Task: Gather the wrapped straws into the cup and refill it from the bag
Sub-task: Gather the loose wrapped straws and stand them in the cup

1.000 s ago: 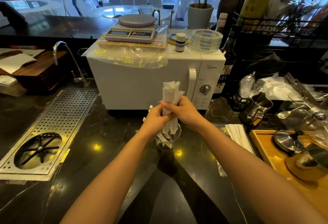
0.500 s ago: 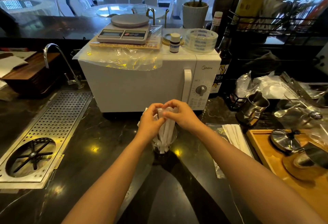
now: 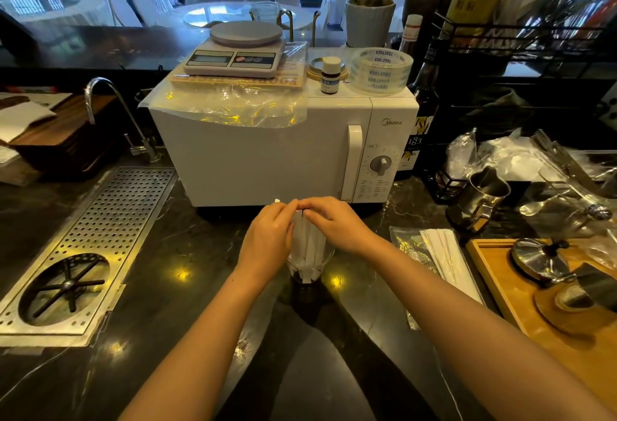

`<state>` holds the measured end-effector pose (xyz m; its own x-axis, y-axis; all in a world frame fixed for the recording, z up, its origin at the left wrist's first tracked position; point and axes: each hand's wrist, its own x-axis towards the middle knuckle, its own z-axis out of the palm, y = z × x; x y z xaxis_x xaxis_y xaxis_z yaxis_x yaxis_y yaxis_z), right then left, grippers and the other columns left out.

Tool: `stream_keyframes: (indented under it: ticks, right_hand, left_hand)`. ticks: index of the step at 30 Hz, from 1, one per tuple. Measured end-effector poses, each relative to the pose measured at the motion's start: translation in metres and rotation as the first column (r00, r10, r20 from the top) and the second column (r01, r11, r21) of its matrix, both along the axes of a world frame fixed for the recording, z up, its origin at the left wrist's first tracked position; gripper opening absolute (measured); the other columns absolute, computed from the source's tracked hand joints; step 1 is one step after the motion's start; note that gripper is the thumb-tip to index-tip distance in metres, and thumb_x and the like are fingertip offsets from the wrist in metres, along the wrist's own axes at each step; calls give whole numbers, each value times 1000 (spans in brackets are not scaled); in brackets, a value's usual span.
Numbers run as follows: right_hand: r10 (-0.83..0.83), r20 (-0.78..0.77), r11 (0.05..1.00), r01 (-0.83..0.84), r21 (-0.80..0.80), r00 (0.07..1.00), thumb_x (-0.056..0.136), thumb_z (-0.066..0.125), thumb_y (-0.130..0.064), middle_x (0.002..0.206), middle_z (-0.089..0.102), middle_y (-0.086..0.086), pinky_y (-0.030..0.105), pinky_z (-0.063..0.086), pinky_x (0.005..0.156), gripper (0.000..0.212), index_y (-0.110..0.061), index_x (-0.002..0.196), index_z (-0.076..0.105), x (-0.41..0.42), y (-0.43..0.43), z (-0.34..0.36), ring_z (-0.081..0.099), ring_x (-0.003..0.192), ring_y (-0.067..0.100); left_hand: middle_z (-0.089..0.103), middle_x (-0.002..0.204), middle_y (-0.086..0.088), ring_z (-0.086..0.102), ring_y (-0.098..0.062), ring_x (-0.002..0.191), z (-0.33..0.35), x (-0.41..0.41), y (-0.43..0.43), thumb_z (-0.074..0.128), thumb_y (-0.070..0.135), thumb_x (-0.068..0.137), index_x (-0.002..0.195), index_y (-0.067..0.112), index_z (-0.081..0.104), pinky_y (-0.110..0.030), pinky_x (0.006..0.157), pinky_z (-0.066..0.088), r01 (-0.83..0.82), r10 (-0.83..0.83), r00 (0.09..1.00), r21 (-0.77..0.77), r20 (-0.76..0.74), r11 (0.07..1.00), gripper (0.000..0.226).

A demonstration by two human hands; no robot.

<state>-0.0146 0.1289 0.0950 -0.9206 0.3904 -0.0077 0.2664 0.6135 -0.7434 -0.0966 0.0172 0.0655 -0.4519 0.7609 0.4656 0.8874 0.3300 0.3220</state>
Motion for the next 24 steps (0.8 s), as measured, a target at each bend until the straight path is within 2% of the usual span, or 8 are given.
stream_keyframes:
  ticks: [3,6,10,12,15,16,18,24]
  right_hand:
    - [-28,22,998,27,53,999,98,37,-18,140,50,6,31,34,108,38,-16,135,46,1,2,-2,40,133,19]
    - [-40,73,991,30,130,997,99,34,-17,155,28,4,33,19,117,42,-17,142,36,3,5,-2,19,144,20]
    - [-37,175,982,4,189,984,98,37,-22,161,8,2,43,13,120,51,-20,147,22,6,7,-3,4,148,22]
    - [-43,217,976,-6,218,975,97,40,-28,161,1,1,46,12,119,58,-22,149,15,9,7,-3,0,148,22]
    - [-62,220,972,8,236,973,96,41,-35,161,-7,1,47,9,118,66,-26,149,5,12,7,-2,-5,148,22]
    - [-71,212,972,20,236,975,95,42,-36,161,-9,1,48,8,118,67,-26,149,3,13,7,-1,-6,148,22]
    - [-95,195,970,46,239,976,95,42,-38,160,-11,1,47,7,119,70,-24,149,0,15,8,1,-7,148,22]
    - [-147,127,959,110,263,981,95,40,-41,160,-14,3,41,3,122,75,-21,149,-8,31,15,4,-11,148,20]
  left_hand:
    - [72,78,-18,69,-32,68,2,-2,-2,74,-1,68,98,-3,68,-38,56,57,-49,44,997,-63,-70,997,31]
    - [72,84,-17,68,-33,72,4,-1,-3,80,4,63,96,4,70,-37,54,54,-121,103,988,-160,-119,980,35]
    - [69,108,-22,66,-39,98,2,0,-3,73,12,70,105,8,68,-46,71,55,-174,138,978,-241,-160,955,36]
    - [60,125,-25,57,-41,116,1,1,-2,63,17,77,116,8,63,-52,85,51,-171,136,980,-265,-142,949,39]
    - [20,155,-16,16,-32,144,3,4,-2,44,28,94,142,16,32,-50,114,22,-152,145,988,-346,-48,926,51]
    - [9,158,-11,4,-28,147,4,3,-2,37,32,96,146,19,20,-48,117,12,-152,149,988,-366,-38,918,54]
    - [-1,159,-5,-5,-23,147,7,5,-1,30,36,97,147,21,8,-47,118,4,-155,149,988,-370,-45,916,57]
    - [-9,159,-3,-12,-21,146,23,17,10,22,46,96,147,24,-3,-46,118,-5,-89,89,996,-342,-17,935,61]
